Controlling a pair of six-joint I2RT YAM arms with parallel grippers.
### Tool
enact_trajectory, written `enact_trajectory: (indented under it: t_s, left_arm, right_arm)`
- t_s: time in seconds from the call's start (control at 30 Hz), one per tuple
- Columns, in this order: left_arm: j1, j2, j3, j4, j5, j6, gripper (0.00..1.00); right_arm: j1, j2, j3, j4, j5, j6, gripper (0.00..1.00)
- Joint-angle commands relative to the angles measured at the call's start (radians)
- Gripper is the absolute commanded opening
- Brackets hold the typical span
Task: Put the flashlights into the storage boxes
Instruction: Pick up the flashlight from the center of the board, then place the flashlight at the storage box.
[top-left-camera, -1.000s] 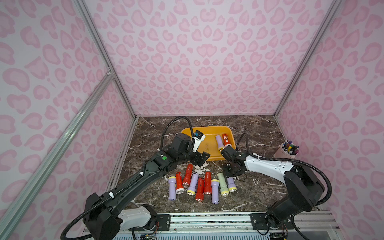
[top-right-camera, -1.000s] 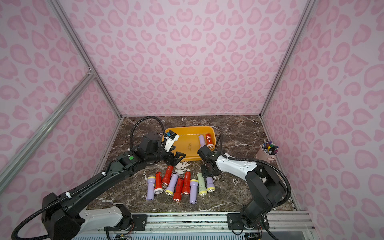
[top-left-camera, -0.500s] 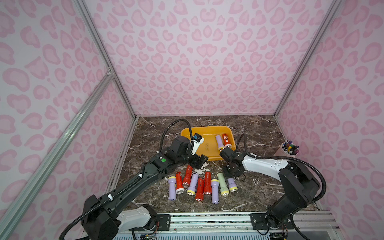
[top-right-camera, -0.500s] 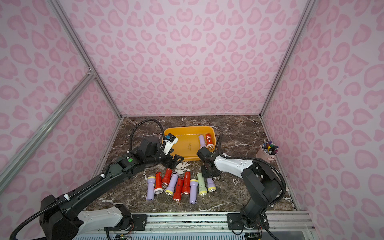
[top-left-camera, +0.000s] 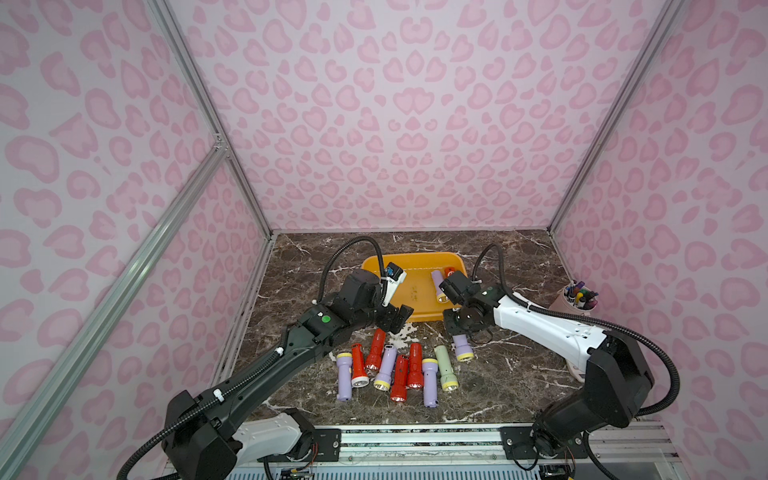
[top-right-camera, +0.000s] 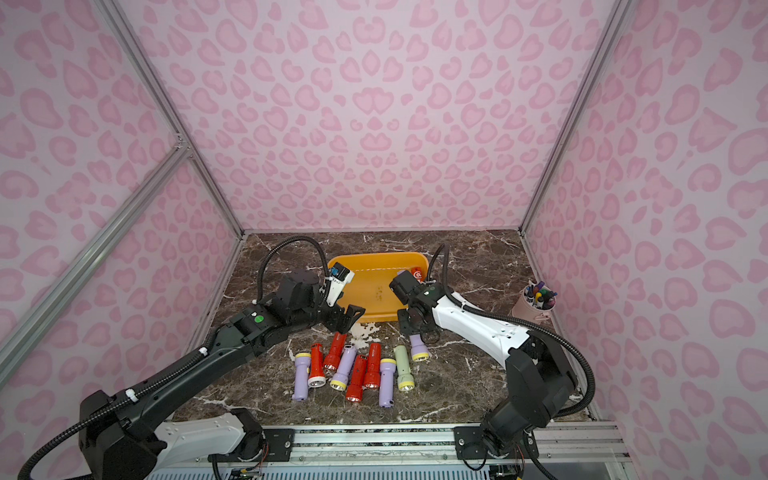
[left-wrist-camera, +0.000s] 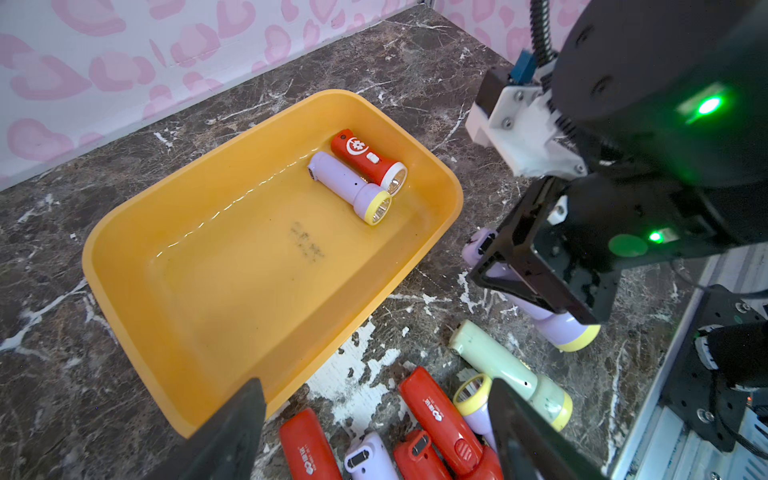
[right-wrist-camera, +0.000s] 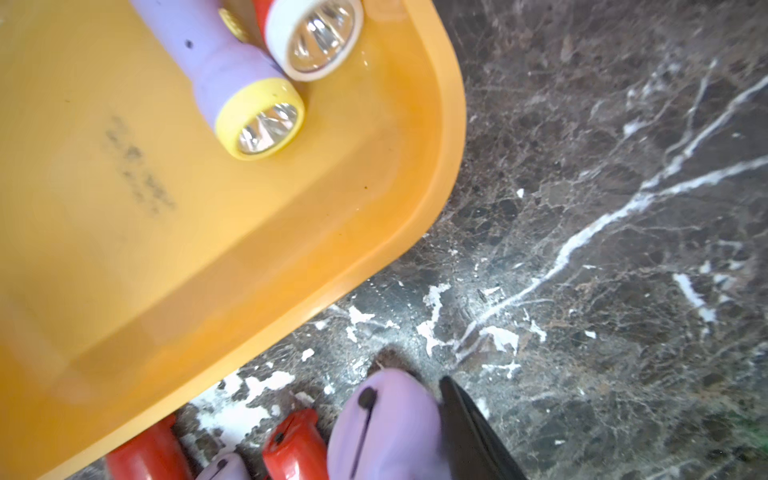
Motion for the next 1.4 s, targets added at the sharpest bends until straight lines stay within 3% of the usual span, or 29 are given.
enact_trajectory:
  t_s: [0.0, 0.47, 0.73, 1.13, 1.37]
  left_arm:
    - [0.004, -0.003, 0.021, 0.006, -0.034, 0.024, 0.86]
    - [0.025, -0.042, -0.028, 0.037, -0.08, -0.019, 0.86]
    - [0.059, -0.082, -0.043, 0.016, -0.097, -0.015, 0.86]
    - [0.088, -0.144, -0.078, -0.013, -0.112, -0.027, 0.86]
    - [0.092, -0.158, -0.081, -0.022, -0.117, -0.027, 0.86]
  right_arm:
    - [-0.002, 0.027, 0.086, -0.063, 0.044, -0.049, 0.37]
    - [-0.098, 0.429, 0.67, -0.081, 0.033, -0.196, 0.38]
    - [-0.111, 0.66, 0.911, -0.12, 0.007, -0.231, 0.38]
    - [-0.16, 0.839, 0.998, -0.088, -0.048, -0.243, 0.39]
    - [-0.169, 0.889, 1.027, -0.101, -0.021, -0.253, 0.44]
